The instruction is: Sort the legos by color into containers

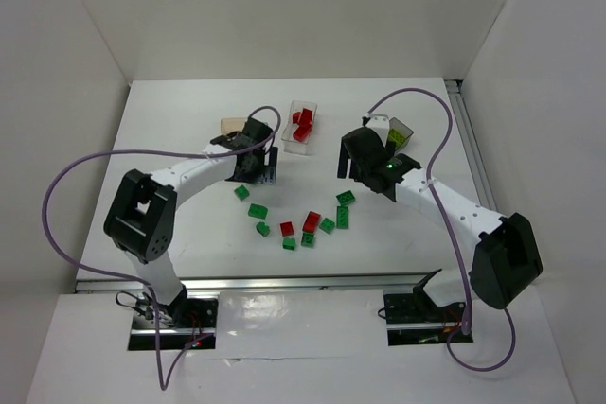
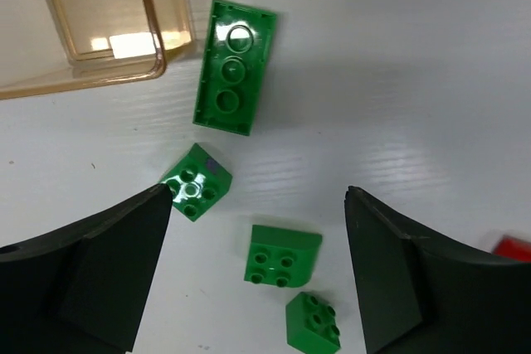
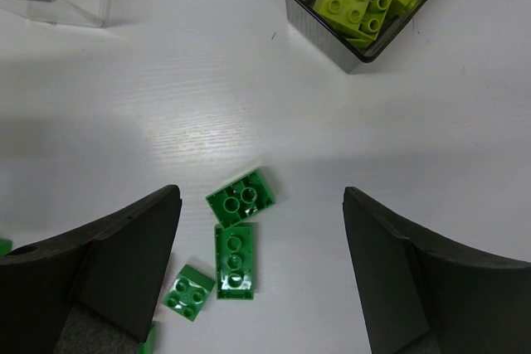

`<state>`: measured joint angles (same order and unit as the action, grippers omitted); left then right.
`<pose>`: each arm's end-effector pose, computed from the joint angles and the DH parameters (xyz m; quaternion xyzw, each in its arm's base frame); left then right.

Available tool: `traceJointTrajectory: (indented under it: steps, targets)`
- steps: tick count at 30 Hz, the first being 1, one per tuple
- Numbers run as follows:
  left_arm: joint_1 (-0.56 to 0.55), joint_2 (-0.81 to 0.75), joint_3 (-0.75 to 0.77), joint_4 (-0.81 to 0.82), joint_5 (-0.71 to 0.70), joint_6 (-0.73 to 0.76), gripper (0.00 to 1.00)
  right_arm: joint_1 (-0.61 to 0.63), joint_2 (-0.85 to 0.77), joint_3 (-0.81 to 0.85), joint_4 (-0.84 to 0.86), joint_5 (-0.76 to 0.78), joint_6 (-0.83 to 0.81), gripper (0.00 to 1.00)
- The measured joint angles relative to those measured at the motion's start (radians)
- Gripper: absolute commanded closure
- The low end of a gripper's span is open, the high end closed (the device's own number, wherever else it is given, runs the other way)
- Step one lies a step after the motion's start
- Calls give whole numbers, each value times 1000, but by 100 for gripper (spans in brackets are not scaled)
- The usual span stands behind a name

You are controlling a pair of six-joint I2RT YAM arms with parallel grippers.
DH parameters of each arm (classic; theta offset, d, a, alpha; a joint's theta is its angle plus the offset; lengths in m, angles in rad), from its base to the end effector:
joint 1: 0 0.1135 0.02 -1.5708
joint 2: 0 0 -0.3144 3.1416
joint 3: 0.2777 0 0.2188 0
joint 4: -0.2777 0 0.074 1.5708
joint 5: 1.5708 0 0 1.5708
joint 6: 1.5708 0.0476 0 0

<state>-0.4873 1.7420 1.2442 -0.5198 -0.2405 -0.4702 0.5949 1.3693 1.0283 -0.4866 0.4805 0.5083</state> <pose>0.3148 -0.1540 0.2732 -0.0246 0.9553 -0.0225 0.2938 0.2228 0.1242 0.3221 0.0472 0.9079 -0.0040 0.4166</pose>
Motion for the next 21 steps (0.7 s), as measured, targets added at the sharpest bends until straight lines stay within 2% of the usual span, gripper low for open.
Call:
traceJointTrajectory:
  steps: [6, 12, 14, 15, 16, 21]
  targets:
    - [19, 76, 17, 35, -53, 2, 20, 0, 0, 0, 0, -2, 0, 14]
    - [22, 164, 29, 56, -95, -7, 24, 1, 0, 0, 0, -3, 0, 14]
    - [23, 172, 40, 69, -107, -7, 29, 1, 0, -1, 0, -3, 0, 14]
    - [23, 179, 45, 77, -111, -7, 39, 1, 0, -2, 0, -3, 0, 14]
    - [24, 185, 50, 82, -110, -12, 44, 1, 0, -2, 0, -3, 0, 14]
    - [27, 188, 54, 95, -89, -8, 62, 1, 0, -7, 0, -3, 6, 14]
